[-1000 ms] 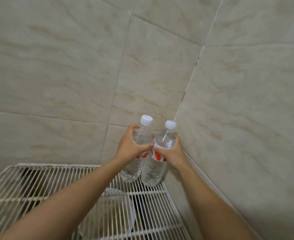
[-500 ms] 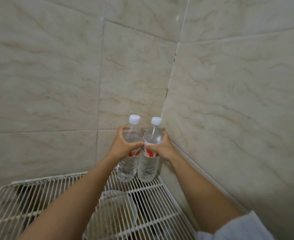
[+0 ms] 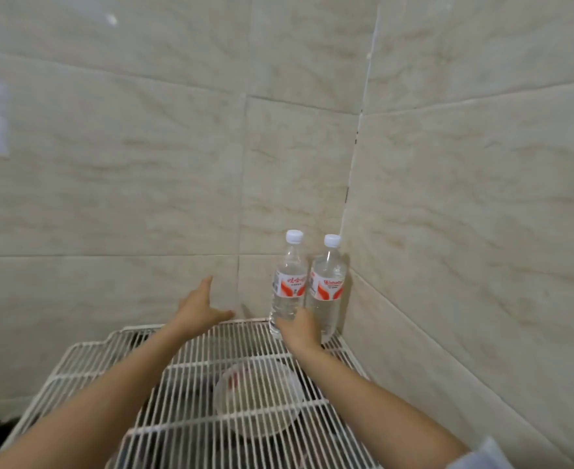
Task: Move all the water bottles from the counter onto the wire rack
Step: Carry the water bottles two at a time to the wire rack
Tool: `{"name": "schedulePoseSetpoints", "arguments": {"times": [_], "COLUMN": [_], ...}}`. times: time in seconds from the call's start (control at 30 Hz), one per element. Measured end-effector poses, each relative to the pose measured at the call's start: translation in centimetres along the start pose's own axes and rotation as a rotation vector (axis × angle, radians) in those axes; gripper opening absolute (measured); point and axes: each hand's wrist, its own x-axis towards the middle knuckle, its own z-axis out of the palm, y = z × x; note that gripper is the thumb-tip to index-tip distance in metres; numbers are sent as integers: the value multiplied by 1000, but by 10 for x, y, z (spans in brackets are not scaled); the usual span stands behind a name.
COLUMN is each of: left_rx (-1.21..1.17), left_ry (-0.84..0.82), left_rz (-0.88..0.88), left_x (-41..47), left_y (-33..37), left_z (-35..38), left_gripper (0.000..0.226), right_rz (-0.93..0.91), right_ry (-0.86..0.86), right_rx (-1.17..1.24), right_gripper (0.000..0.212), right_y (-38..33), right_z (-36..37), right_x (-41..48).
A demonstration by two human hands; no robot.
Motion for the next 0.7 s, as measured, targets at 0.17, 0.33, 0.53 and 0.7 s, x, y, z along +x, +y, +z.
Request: {"name": "schedulePoseSetpoints", "arguments": {"times": [0.17,0.33,0.53,0.7], "left_rx": [256,324,264,215], "left_ry": [187,480,645,768], "left_rz": [-155,-430,-787,-902], "left_x": [-74,-204,-388,-488], "left_y": [-43,-96,-150,-149], "left_z": [-92,-163,-167,-145], "left_gripper": [77,72,64,60], "right_rz": [-272,-561,-838,-1059], "right_ry": [-207,-462,-745,-872], "right_rx": [-129,-224,-198,-189], "right_gripper": [46,50,50,53], "right_y": [-62,-94,-88,-70], "right_z": [46,98,142,153], "right_x": [-38,-115,-236,-323]}}
